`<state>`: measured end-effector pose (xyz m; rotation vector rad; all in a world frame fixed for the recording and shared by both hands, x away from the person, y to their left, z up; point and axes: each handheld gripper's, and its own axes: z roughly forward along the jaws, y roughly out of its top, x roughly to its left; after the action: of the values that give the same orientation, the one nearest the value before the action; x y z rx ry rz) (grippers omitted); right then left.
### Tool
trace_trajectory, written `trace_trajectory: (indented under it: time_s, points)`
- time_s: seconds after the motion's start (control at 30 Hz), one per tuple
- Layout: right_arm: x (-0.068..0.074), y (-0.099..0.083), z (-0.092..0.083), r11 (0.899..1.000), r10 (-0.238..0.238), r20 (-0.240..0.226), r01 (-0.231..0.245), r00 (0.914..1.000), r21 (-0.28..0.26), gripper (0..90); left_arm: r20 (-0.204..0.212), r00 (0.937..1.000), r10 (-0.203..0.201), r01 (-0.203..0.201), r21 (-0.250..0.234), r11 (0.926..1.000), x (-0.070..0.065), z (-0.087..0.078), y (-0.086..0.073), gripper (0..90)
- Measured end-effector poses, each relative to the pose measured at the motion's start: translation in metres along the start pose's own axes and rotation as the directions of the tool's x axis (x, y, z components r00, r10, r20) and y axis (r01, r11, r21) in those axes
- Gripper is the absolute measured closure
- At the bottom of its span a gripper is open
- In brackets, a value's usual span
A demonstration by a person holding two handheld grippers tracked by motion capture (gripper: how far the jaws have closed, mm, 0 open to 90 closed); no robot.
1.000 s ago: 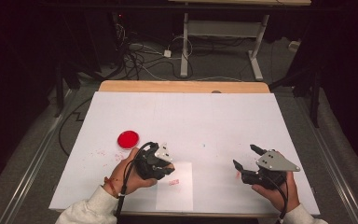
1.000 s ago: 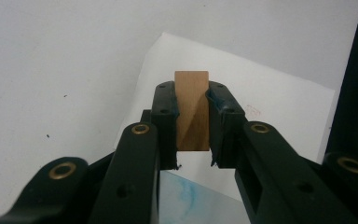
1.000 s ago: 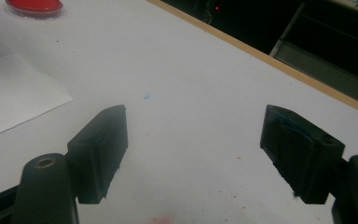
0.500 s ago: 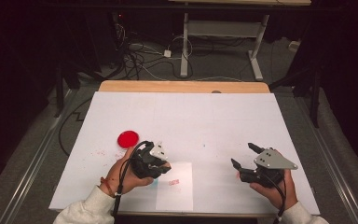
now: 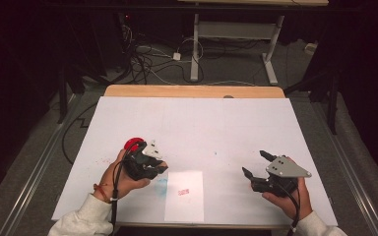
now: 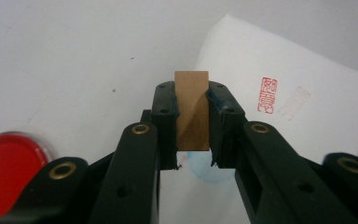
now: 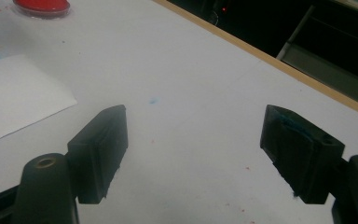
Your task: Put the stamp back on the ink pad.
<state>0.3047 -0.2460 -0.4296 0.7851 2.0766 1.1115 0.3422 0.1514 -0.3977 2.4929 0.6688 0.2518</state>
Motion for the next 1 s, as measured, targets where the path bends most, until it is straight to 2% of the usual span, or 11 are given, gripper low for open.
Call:
trace_trajectory:
  time_s: [0.13,0.27,0.37,0.43,0.5,0.57,0.67,0.77,0.9,1.0]
  points:
    - [-0.001,0.000,-0.001,1.000,0.008,0.003,-0.008,1.0000,-0.002,23.5,-0.027,0.9989,-0.039,0.039,-0.024,0.9990,0.013,-0.010,-0.004,73.6]
    - [-0.001,-0.001,0.001,1.000,0.006,0.000,-0.006,1.0000,0.006,23.5,-0.037,0.9953,-0.090,0.088,-0.049,0.9949,0.032,-0.019,-0.010,73.6]
    - [0.001,0.000,0.002,1.000,0.005,-0.004,-0.005,1.0000,0.006,23.6,-0.066,0.9899,-0.125,0.123,-0.040,0.9916,0.045,-0.021,-0.016,73.6]
    - [0.003,-0.001,0.002,1.000,0.000,-0.006,0.000,1.0000,0.007,23.6,-0.064,0.9881,-0.140,0.138,-0.032,0.9899,0.053,-0.021,-0.018,73.6]
    - [0.003,-0.002,0.002,1.000,-0.004,-0.007,0.004,1.0000,0.013,23.6,-0.084,0.9833,-0.161,0.160,-0.025,0.9868,0.061,-0.021,-0.020,73.6]
    - [0.002,-0.002,0.001,1.000,-0.003,-0.006,0.003,1.0000,0.013,23.6,-0.079,0.9812,-0.176,0.174,-0.025,0.9844,0.069,-0.020,-0.021,73.6]
    - [0.003,-0.001,0.001,1.000,-0.004,-0.008,0.004,1.0000,0.014,23.6,-0.090,0.9763,-0.197,0.198,0.005,0.9802,0.078,-0.015,-0.021,73.6]
    - [0.004,-0.002,0.002,1.000,-0.005,-0.011,0.006,0.9999,0.017,23.6,-0.096,0.9746,-0.203,0.208,0.043,0.9773,0.085,-0.008,-0.022,73.5]
    - [0.004,-0.002,0.002,1.000,-0.011,-0.014,0.011,0.9998,0.019,23.6,-0.099,0.9666,-0.236,0.244,0.076,0.9667,0.097,0.002,-0.025,73.5]
    - [0.004,-0.002,0.003,1.000,-0.017,-0.015,0.017,0.9997,0.024,23.6,-0.096,0.9628,-0.252,0.261,0.092,0.9610,0.104,0.007,-0.027,73.5]
